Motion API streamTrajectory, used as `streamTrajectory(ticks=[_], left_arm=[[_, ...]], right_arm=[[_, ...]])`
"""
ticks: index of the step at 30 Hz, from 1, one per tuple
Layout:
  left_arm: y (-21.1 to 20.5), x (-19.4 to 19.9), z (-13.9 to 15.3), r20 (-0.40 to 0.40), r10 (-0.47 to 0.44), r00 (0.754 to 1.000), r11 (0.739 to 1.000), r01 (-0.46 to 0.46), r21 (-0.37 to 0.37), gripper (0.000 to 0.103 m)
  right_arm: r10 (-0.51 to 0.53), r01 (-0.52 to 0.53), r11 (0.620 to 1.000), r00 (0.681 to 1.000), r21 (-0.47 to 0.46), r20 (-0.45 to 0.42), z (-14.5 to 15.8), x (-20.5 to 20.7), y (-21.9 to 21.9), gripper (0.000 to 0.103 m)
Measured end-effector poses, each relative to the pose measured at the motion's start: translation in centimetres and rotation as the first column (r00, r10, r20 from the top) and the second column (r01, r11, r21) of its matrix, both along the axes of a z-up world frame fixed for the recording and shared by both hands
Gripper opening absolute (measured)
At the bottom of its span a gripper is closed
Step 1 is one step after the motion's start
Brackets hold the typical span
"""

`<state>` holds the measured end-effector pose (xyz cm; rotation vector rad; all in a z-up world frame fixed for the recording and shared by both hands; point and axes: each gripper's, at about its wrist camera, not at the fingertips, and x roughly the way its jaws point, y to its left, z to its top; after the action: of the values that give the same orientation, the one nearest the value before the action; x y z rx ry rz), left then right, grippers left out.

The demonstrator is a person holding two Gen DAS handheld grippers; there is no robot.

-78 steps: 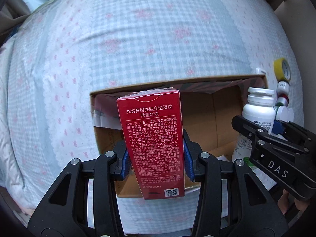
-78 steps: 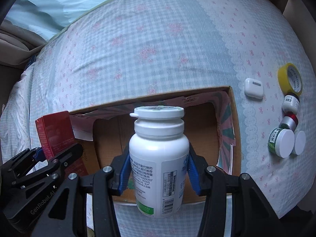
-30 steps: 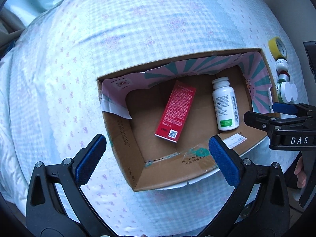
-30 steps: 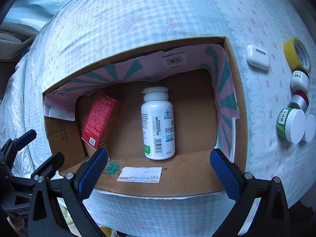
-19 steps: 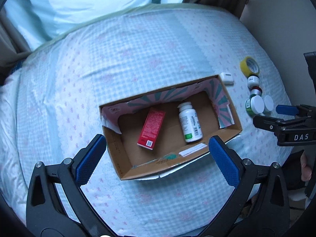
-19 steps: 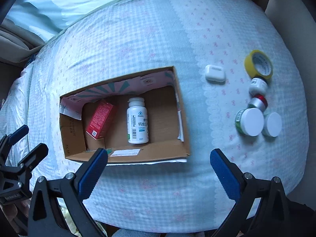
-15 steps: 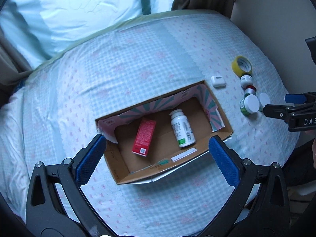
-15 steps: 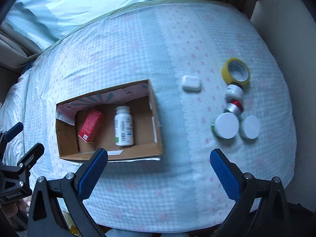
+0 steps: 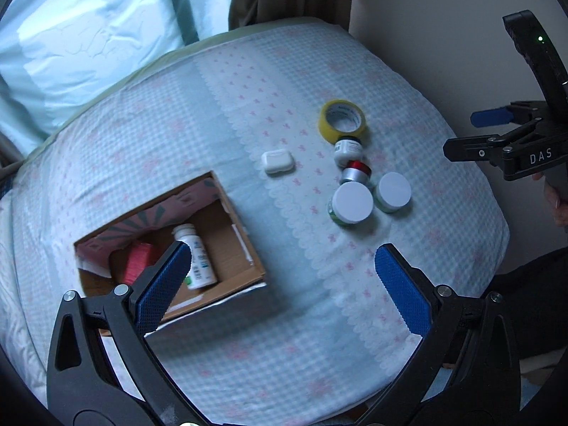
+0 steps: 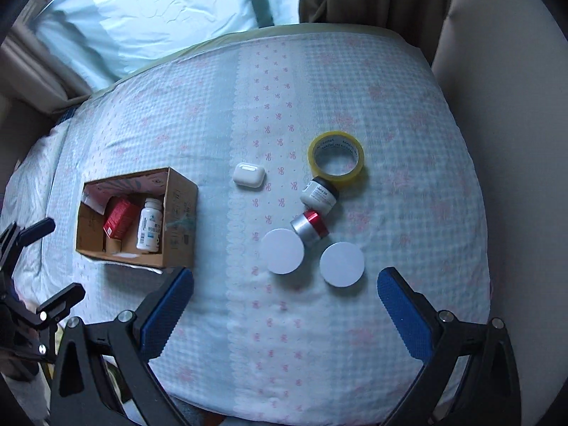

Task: Organize rigid objects
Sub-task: 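Open both tools and withdraw them from the box toward the jars, then grasp a white-lidded jar with the left tool while the right tool grasps another white-lidded jar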

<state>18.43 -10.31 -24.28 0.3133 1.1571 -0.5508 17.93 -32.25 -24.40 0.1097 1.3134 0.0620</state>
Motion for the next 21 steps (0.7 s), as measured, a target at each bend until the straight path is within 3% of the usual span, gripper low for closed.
streamTrajectory(ticks=[7,14,21], left_arm=[[-7.3,-1.1,-8.5,-0.073,-0.010,0.997,1.000,0.011,0.004,0.103],[-11.3,-1.3,-17.5,-0.049,-0.076,0.996,0.997,0.076,0.005,0.103],[-13.2,0.0,-22.5,-0.025,-0.110,0.994,0.994,0.110,-0.005,0.103]], right_arm=[[0.225,-0.224,0.974,0.974,-0.036,0.029,-6.3,-1.5,-4.4,0.103],[0.295,-0.293,0.956,0.951,-0.027,0.091,-15.3,-3.8,-6.2,0.103],[0.344,-0.343,0.939,0.931,-0.030,0.123,-21.2,-4.4,-5.8,0.103]])
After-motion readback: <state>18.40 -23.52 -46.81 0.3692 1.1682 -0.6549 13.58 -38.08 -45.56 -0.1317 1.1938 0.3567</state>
